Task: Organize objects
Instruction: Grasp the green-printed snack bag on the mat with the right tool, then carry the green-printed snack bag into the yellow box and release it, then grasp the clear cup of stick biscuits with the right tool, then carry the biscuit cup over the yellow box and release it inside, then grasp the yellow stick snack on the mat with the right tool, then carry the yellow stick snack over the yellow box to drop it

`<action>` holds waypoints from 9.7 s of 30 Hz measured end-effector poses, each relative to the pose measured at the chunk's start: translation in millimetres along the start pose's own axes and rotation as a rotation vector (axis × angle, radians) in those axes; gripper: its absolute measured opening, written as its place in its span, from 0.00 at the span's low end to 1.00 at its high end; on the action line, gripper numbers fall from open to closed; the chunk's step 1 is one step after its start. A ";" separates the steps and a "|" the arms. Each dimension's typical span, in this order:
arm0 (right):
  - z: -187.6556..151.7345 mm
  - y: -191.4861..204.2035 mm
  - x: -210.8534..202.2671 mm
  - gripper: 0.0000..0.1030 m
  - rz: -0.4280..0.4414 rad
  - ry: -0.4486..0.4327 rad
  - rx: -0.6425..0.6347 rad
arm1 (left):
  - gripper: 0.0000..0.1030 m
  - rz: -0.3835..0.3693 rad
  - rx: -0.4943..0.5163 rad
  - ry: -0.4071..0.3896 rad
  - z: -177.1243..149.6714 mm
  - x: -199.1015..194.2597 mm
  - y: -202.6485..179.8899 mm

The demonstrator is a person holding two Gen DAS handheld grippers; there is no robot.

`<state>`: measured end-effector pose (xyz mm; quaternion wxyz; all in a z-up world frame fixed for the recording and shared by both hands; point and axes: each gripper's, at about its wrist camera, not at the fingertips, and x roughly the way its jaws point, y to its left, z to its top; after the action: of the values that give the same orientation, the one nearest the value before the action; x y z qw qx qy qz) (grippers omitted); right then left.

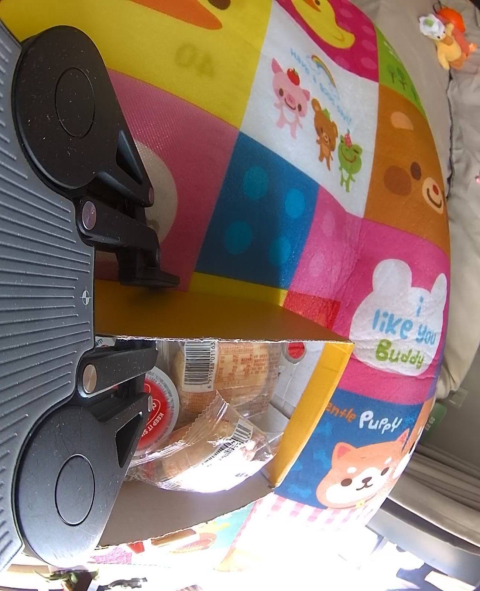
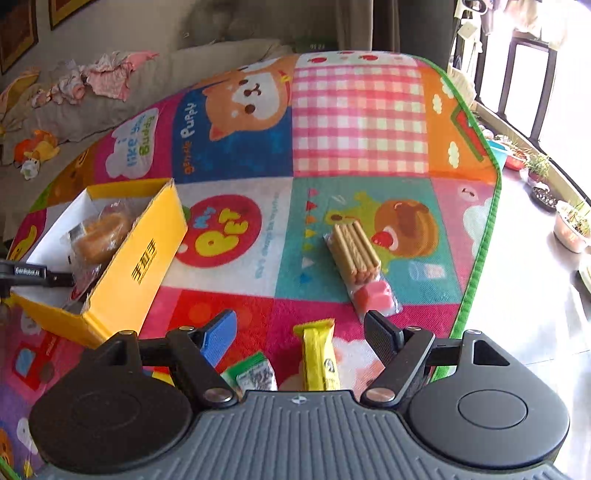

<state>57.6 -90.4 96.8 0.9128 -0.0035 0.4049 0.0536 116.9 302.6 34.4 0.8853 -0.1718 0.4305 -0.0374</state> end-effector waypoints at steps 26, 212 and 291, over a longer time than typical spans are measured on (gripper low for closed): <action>-43.3 44.9 26.5 0.63 0.119 0.137 -0.164 | 0.15 -0.004 -0.003 -0.001 -0.4 0.5 0.6; 15.6 88.5 -4.8 0.46 0.422 -0.087 0.156 | 0.14 0.014 0.024 -0.012 -2.7 0.4 -4.5; -26.6 71.5 -47.3 0.23 0.260 -0.030 -0.086 | 0.13 0.018 0.045 -0.020 -4.9 -0.2 -4.8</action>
<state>-0.8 -25.2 116.5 0.9031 0.0110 0.3856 0.1888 113.3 296.8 33.4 0.8936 -0.1484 0.4220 -0.0374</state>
